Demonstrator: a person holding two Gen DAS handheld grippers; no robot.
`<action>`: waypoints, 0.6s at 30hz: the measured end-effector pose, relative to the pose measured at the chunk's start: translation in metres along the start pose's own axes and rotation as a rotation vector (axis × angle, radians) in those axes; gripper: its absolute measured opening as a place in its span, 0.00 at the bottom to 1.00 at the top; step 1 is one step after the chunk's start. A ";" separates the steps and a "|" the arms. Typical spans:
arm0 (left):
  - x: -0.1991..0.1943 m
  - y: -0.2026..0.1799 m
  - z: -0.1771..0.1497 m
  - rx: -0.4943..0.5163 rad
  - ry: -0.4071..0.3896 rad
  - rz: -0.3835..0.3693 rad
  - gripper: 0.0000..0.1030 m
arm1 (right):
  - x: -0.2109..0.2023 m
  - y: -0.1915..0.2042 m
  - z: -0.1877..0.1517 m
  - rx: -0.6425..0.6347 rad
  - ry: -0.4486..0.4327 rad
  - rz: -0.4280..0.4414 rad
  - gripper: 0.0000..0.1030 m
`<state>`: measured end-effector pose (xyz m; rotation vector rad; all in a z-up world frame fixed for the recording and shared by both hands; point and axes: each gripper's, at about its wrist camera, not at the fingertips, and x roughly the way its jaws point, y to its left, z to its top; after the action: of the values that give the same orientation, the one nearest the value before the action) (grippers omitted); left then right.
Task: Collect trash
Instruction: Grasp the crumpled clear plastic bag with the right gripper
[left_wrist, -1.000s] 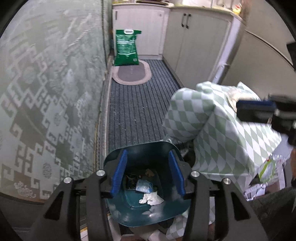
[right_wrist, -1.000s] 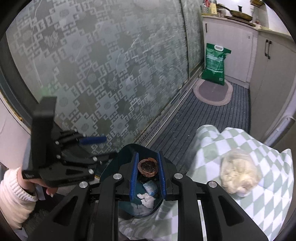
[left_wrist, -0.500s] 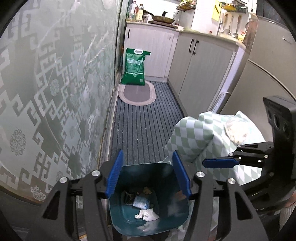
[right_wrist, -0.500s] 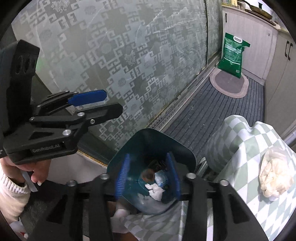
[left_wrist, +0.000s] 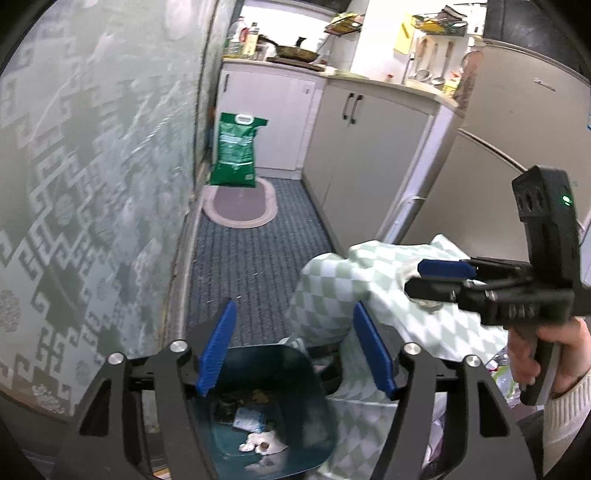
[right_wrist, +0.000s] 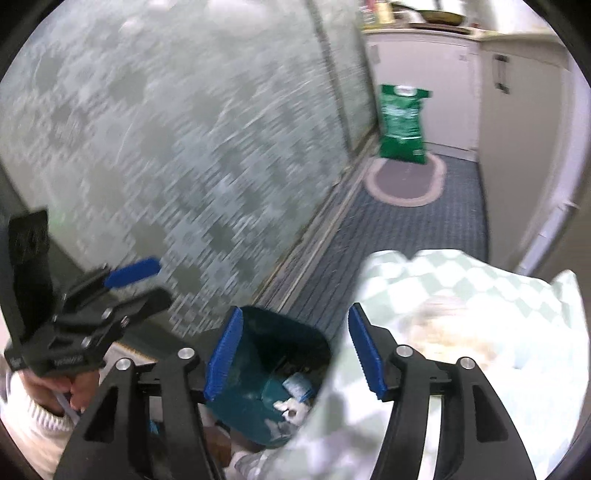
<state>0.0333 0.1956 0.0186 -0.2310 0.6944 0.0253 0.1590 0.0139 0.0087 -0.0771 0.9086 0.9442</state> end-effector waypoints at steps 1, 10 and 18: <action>0.002 -0.006 0.000 0.003 0.004 -0.016 0.68 | -0.004 -0.008 0.000 0.015 -0.009 -0.010 0.62; 0.021 -0.051 0.004 0.061 0.025 -0.064 0.73 | -0.043 -0.077 -0.010 0.157 -0.070 -0.100 0.62; 0.038 -0.091 -0.001 0.126 0.057 -0.106 0.76 | -0.025 -0.111 -0.023 0.189 0.008 -0.160 0.58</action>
<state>0.0716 0.1046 0.0123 -0.1481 0.7370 -0.1265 0.2185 -0.0798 -0.0232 0.0075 0.9804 0.7067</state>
